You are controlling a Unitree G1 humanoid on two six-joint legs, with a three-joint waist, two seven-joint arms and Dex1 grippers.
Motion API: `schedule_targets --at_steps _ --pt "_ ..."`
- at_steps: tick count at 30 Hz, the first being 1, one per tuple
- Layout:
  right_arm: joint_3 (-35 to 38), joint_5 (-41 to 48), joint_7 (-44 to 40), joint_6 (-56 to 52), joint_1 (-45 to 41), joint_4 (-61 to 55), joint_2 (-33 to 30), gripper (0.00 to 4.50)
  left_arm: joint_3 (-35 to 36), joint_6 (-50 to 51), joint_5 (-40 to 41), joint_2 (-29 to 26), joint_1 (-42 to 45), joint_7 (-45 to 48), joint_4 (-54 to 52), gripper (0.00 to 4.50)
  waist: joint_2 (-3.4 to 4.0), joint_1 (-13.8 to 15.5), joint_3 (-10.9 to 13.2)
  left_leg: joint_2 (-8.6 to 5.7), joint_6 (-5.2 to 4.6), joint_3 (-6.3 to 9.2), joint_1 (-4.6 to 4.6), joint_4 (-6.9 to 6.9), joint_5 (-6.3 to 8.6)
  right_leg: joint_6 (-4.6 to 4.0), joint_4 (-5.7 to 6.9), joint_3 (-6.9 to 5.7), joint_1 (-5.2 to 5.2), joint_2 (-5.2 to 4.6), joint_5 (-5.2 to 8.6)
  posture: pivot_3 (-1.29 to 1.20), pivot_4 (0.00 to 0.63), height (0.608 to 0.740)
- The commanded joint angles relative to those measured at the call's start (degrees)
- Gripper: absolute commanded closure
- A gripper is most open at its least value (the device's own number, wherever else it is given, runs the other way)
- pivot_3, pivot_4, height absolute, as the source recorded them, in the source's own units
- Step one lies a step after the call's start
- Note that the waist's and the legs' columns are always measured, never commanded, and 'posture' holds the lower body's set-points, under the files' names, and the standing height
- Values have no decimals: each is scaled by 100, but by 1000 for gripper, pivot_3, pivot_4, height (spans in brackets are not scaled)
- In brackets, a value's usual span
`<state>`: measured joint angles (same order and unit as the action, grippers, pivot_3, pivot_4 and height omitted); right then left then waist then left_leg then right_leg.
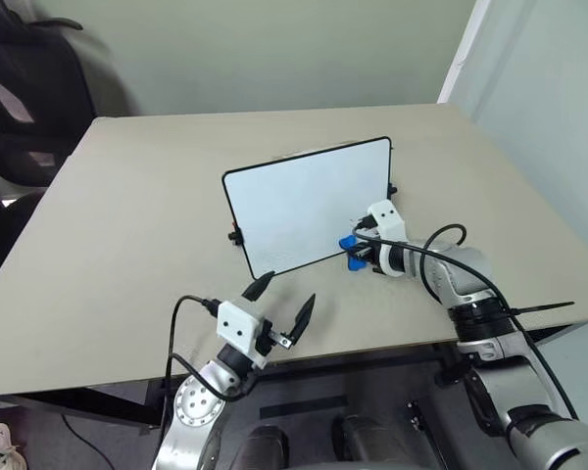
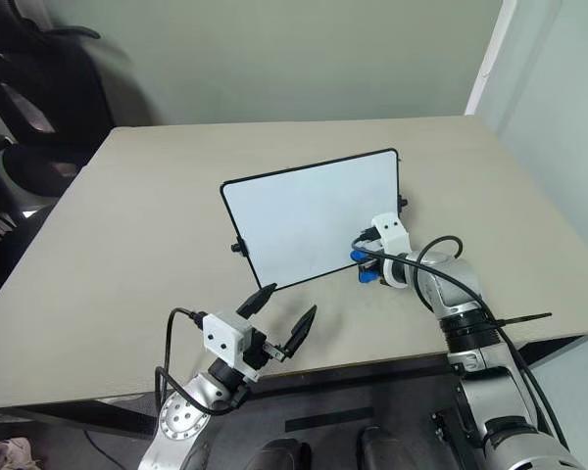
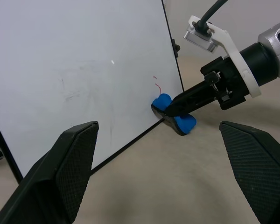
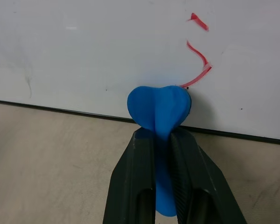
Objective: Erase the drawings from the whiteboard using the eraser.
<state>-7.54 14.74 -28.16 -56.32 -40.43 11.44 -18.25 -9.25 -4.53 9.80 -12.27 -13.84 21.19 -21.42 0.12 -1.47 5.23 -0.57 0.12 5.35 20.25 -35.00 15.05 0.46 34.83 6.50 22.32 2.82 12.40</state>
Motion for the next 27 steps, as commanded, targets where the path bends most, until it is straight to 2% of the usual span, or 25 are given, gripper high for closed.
schedule_targets --at_steps 1,3,15,22,27 --pt "44 -32 -43 16 -115 97 -14 4278 62 -53 57 -11 0 12 -308 0 0 0 1 0 15 0 -2 0 9 -1 0 0 -4 0 1 0 150 736" --pt "165 -17 -17 134 -216 108 -19 4278 71 -46 65 -18 -3 22 -318 0 -1 0 0 0 49 -1 4 0 30 -3 0 0 -5 0 2 0 150 736" --pt "919 98 141 589 -672 -109 -109 4278 107 -11 92 -37 26 46 -328 0 -4 0 13 0 22 -3 38 -2 13 -23 2 0 24 0 -11 0 150 736" --pt "429 119 -62 -71 -440 -318 -42 4278 99 -6 72 -30 69 65 -288 0 -5 -3 8 2 -8 -4 50 -2 -4 -19 0 -2 21 0 -23 0 150 736" --pt "220 72 -5 -604 -297 0 21 4278 85 0 42 9 104 61 -254 0 -8 -3 2 4 -7 -4 13 -1 -4 -18 -1 -5 6 1 -23 0 150 736"
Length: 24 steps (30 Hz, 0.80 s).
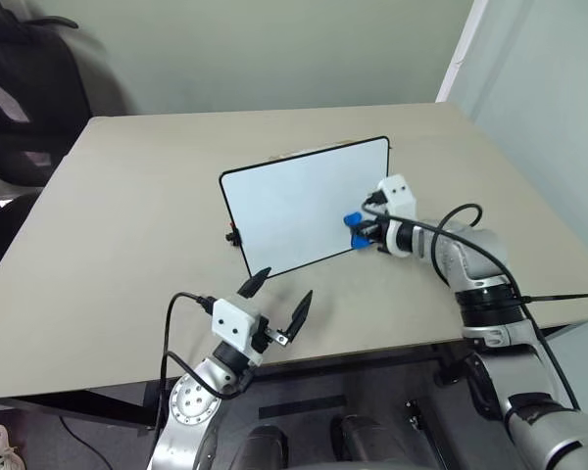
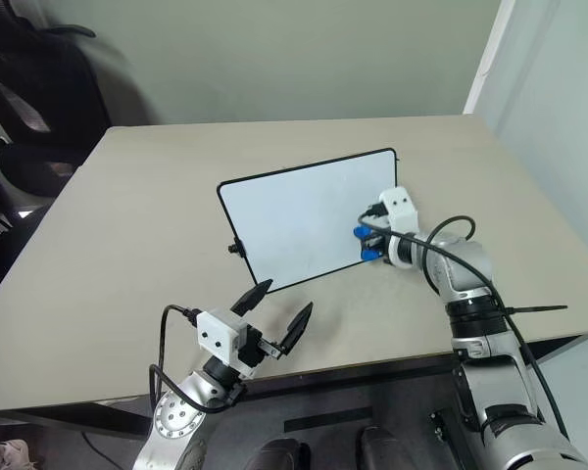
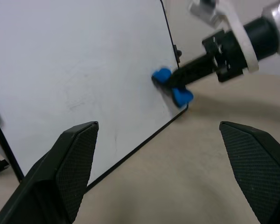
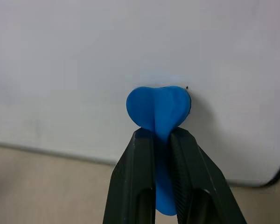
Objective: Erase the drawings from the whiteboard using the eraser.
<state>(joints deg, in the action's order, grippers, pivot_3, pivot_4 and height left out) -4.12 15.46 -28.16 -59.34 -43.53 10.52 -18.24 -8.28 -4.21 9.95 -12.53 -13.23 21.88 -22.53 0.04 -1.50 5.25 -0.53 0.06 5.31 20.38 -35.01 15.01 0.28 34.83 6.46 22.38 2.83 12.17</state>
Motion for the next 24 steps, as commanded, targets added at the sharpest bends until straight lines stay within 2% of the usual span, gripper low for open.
schedule_targets --at_steps 1,7,11,17,24 --pt "-164 -13 -19 -351 32 129 0 4278 -12 -31 25 41 47 -10 -137 0 1 1 1 0 0 0 0 0 0 0 -2 0 2 0 0 0 150 736" --pt "-116 -77 39 -289 -28 372 -59 4278 -11 -42 12 69 54 -14 -114 0 7 18 -2 1 0 0 -18 4 6 1 -13 1 0 0 0 0 150 736" --pt "279 -32 237 39 -226 471 -20 4278 2 -52 19 73 70 -1 -78 0 7 18 0 1 34 0 -15 3 27 1 -18 1 -5 0 0 0 150 736" --pt "543 -22 284 422 -361 469 -71 4278 26 -54 28 75 111 9 -29 0 5 15 11 1 31 -1 23 -2 23 -15 -18 2 19 0 -12 0 150 736" --pt "335 106 92 184 -265 -17 -48 4278 44 -41 61 67 123 56 -11 0 4 14 11 2 -4 0 36 -1 2 -14 -10 0 36 2 -16 0 150 736"
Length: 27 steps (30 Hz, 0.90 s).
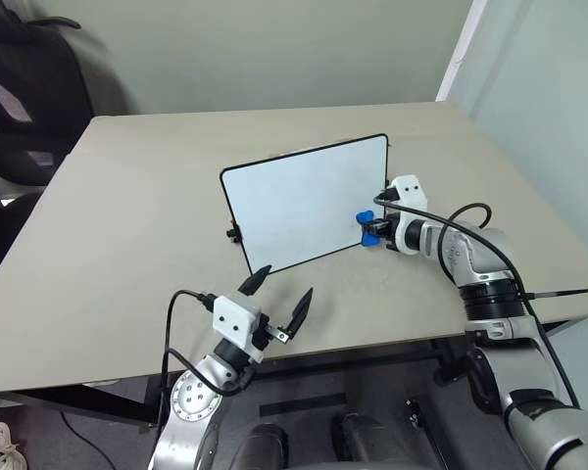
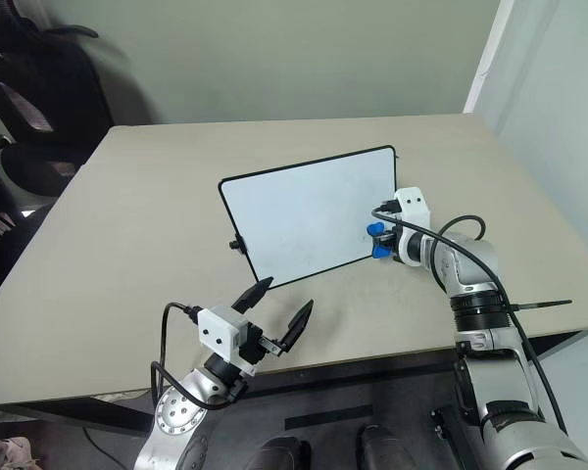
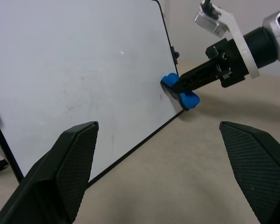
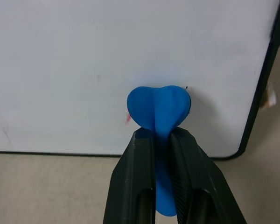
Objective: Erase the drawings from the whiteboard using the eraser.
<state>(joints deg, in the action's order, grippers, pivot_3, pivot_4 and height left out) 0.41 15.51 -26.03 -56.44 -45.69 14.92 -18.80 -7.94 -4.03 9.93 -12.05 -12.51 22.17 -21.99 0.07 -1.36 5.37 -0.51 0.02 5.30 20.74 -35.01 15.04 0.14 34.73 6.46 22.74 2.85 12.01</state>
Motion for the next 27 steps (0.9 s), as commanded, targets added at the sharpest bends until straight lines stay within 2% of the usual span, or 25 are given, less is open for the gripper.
schedule_targets --at_steps 1,4,8,15,17,19,24,27 --pt "-269 109 -192 -264 13 -546 1 4278 7 -56 63 19 50 31 -69 0 1 -2 -1 0 0 0 2 0 -1 1 0 0 2 0 -1 0 150 736" --pt "-633 56 -274 -649 198 -643 -21 4278 -3 -51 59 18 48 42 -77 0 -2 1 -9 0 0 0 -4 -1 -1 21 -1 -1 -2 0 -14 0 150 736" --pt "-657 -48 -157 -687 263 -409 0 4278 -15 -44 49 24 41 41 -97 0 10 34 -17 3 1 0 -23 -2 -2 25 -7 -2 -10 0 -18 0 150 736" --pt "-38 -124 191 -93 -53 185 -23 4278 11 -35 64 17 31 38 -136 0 14 34 -13 3 13 1 -40 -2 9 24 -53 0 -38 0 -15 0 150 736" --pt "141 -42 185 71 -170 201 -42 4278 18 -30 69 18 39 38 -133 0 17 34 -6 3 61 1 -23 -2 38 22 -69 1 -23 0 -16 0 150 736" --pt "210 45 114 138 -229 115 -54 4278 24 -26 76 18 46 41 -130 0 15 33 1 3 60 0 27 -7 36 11 -70 1 2 0 -22 0 150 736" --pt "-134 202 -213 -246 -44 -558 -19 4278 15 -31 83 20 25 47 -149 0 8 28 6 6 53 -1 28 -3 29 -7 -66 -4 17 2 -75 0 150 736" --pt "-482 174 -308 -629 81 -765 -41 4278 6 -37 80 24 19 49 -149 0 8 30 4 16 -3 -1 24 -2 -4 -7 -56 -7 18 12 -76 0 150 736"
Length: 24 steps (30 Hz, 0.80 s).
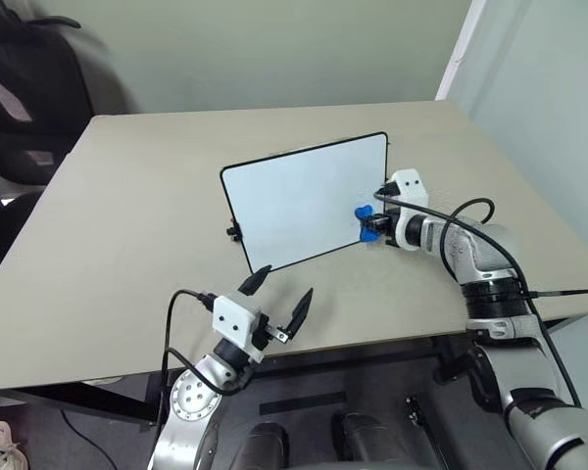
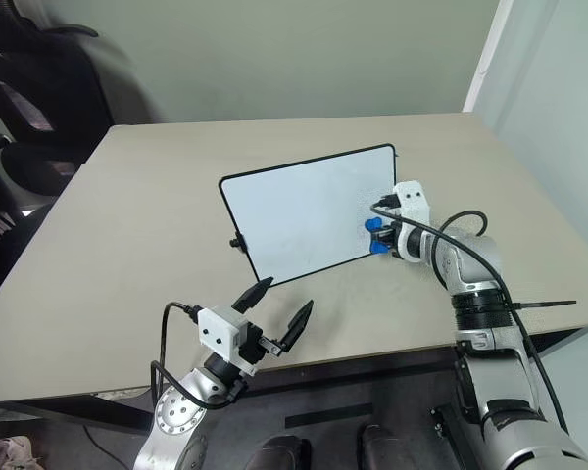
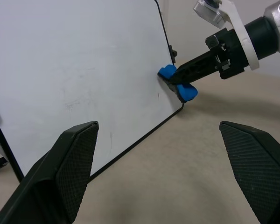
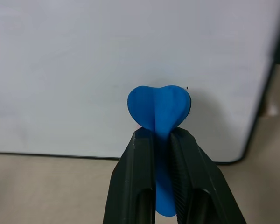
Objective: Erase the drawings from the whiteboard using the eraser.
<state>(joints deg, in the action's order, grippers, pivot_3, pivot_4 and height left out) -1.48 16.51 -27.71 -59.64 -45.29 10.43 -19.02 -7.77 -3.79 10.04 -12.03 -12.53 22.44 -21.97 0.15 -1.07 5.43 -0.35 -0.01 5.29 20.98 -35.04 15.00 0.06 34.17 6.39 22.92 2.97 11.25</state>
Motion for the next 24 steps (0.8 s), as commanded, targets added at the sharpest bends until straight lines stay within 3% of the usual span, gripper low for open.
schedule_targets --at_steps 1,17,24 --pt "-374 11 -102 -366 54 -253 -22 4278 -11 -62 67 24 25 23 -148 0 3 4 -4 0 -1 0 -1 0 -2 1 1 -1 0 1 -1 0 150 736" --pt "220 -96 252 202 -253 355 -15 4278 6 -69 69 14 34 25 -158 0 11 37 -21 -1 -1 -1 -14 -1 2 16 -18 3 0 -1 -18 0 150 736" --pt "-242 -55 96 -180 -73 -42 149 4278 25 -75 80 6 54 40 -130 0 13 37 -19 0 -3 0 -2 -3 1 15 -13 0 15 0 -21 0 150 736"
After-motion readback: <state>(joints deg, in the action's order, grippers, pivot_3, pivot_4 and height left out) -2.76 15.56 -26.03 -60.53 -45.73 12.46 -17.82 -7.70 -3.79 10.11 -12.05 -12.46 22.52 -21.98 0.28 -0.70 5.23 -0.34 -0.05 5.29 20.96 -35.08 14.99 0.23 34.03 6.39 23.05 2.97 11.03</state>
